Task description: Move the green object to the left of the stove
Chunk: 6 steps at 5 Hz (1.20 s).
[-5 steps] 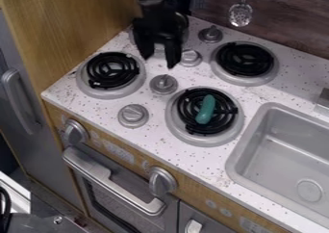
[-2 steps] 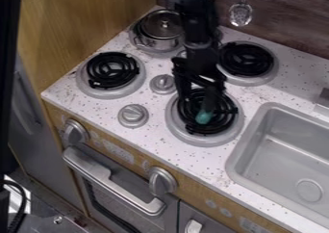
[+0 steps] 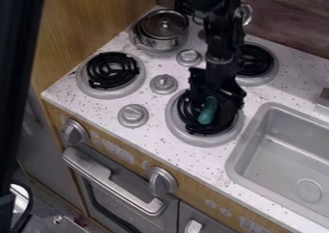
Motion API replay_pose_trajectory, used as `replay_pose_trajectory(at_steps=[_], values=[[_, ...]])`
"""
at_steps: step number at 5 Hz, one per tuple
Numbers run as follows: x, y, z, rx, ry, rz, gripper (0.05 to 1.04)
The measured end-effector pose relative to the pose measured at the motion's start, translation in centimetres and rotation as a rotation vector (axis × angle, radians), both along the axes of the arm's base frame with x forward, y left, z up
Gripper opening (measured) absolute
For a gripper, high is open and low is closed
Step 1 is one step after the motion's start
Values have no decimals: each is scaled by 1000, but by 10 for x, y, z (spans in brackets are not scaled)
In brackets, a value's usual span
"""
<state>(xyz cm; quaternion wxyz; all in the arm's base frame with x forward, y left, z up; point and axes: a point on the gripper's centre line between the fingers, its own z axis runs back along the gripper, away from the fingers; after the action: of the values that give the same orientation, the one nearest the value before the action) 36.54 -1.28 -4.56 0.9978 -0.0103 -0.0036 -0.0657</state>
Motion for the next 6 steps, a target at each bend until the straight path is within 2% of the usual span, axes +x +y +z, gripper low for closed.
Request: replay_pose_trajectory(at_steps=[1,3,4,5,6], values=[[2,12,-2,32,3,35,971],[6,35,-1,45,-16,72,454],[11,42,14,23,-53,49,439],[32,79,49,27,-143,124,439],[42,140,66,33,-180,257,439]])
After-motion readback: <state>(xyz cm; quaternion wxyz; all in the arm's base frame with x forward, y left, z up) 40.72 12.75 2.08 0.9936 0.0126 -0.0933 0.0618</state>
